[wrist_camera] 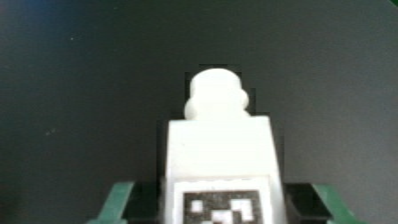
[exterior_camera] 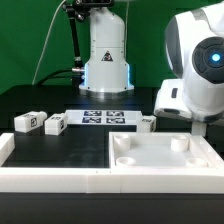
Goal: Assemble one leg
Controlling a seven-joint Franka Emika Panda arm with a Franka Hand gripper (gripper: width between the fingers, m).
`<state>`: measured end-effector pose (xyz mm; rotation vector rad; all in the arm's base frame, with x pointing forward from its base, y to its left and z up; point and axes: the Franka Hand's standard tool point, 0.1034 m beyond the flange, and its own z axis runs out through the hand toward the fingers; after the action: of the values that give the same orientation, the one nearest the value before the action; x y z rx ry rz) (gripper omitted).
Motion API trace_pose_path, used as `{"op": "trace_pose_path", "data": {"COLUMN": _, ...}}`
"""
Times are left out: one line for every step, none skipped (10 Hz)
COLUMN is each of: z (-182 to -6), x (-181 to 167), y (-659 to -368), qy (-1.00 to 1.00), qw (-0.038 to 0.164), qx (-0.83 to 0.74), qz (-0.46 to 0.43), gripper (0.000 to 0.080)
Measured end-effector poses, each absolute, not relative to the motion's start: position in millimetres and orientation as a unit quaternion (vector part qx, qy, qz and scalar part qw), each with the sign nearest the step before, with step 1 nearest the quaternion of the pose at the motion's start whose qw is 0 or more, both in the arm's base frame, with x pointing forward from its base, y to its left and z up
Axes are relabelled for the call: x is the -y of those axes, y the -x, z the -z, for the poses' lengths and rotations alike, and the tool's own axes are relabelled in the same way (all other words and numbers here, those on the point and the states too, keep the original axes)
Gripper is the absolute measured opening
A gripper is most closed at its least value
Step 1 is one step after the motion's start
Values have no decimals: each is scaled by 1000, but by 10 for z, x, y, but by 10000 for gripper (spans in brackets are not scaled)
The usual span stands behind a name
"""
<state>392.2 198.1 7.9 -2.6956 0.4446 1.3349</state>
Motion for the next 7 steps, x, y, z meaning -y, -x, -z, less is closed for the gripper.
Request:
{"op": "trace_pose_path", "data": {"z": -79, "x": -1981, "y": -3922, "qy": 885, "qw": 50, "qx": -146, "qz": -438, "gripper": 285}}
{"op": "trace_pose_path", "data": {"z": -79, "x": -1981, "y": -3922, "qy": 885, "qw": 50, "qx": -146, "qz": -438, "gripper": 285}}
{"op": "trace_pose_path", "data": {"z": -79, "x": -1980, "y": -3922, "qy": 885, "qw": 50, "qx": -146, "qz": -438, "gripper": 285}}
{"op": "trace_pose_path", "data": {"z": -127, "x": -1957, "y": -3921, "qy": 883, "qw": 51, "qx": -143, "qz": -445, "gripper": 285}}
{"op": "trace_pose_path", "data": {"z": -360, "x": -1860, "y": -3946, "qy": 877, "qw": 52, "qx": -142, "qz": -457, "gripper": 286}}
{"op": "trace_pose_path", "data": {"z": -535, "x": -1791, "y": -3993, "qy": 877, "qw": 54, "qx": -145, "qz": -455, "gripper": 286}}
{"op": "trace_pose_path", "data": {"z": -689, "x": -1742, "y": -4045, "qy": 880, "qw": 58, "qx": -147, "qz": -448, "gripper": 287}}
